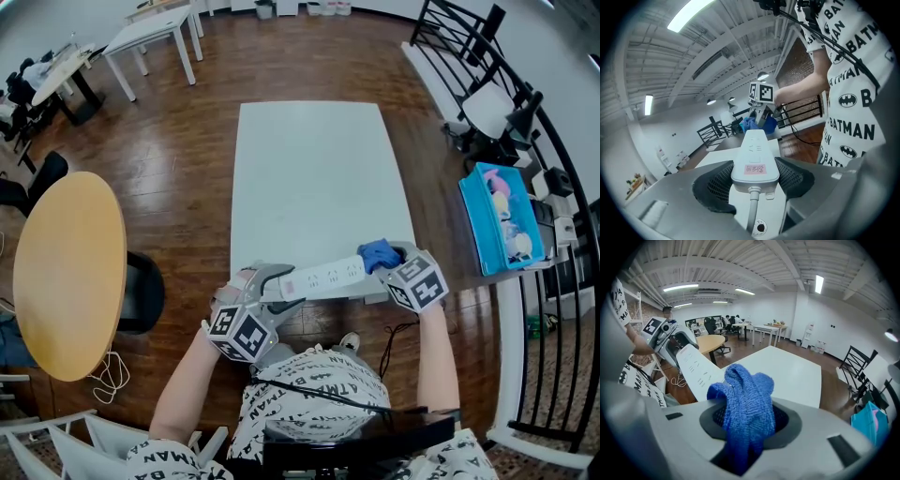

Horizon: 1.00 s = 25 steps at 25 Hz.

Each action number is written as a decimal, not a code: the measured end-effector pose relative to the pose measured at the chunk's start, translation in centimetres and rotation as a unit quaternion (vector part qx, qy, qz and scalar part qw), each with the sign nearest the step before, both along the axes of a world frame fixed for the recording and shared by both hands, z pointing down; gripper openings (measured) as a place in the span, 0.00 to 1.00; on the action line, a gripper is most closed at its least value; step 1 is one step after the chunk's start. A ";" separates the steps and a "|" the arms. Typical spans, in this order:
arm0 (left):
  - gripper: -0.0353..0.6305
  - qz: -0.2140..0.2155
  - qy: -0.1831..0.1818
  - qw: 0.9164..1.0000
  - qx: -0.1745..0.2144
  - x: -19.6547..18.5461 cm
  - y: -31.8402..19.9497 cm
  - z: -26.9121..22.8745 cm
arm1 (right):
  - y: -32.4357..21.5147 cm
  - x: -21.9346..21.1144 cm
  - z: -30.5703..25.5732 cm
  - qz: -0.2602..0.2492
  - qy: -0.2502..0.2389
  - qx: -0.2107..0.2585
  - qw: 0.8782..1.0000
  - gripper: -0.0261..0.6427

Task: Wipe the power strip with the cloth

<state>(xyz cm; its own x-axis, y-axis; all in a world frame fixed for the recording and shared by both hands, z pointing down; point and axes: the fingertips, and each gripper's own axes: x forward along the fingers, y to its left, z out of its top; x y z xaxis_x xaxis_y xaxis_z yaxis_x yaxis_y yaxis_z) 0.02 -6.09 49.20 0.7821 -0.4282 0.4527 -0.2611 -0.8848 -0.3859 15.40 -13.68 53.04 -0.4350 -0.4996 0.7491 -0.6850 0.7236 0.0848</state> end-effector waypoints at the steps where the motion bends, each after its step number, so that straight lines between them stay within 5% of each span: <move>1: 0.47 0.004 -0.002 1.000 -0.001 0.2 0.1 0.1 | -0.1 -0.1 -0.1 -0.001 -0.002 0.001 1.000 0.25; 9: 0.47 0.037 -0.005 0.999 -0.009 1.3 1.1 0.6 | -1.1 -0.2 -1.5 -0.004 -0.014 0.022 1.000 0.25; 15: 0.47 0.050 0.004 0.998 -0.027 1.3 1.2 0.7 | -2.3 0.1 -4.7 -0.056 0.009 0.040 0.998 0.25; 21: 0.47 0.055 -0.006 0.998 -0.015 1.4 1.0 0.8 | 0.2 -2.1 -2.1 -0.181 0.112 -0.026 0.977 0.25; 25: 0.47 0.064 -0.016 0.998 -0.011 1.4 1.1 1.0 | 1.1 -2.6 -1.1 -0.218 0.127 -0.059 0.966 0.25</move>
<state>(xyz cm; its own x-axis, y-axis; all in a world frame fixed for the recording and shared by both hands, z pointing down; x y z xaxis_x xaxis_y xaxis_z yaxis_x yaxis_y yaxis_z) 1.46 -4.98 50.16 0.8146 -0.3156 0.4866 -0.1329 -0.9182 -0.3731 12.79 -12.57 51.93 -0.3794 -0.2149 0.8999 -0.2813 0.9534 0.1092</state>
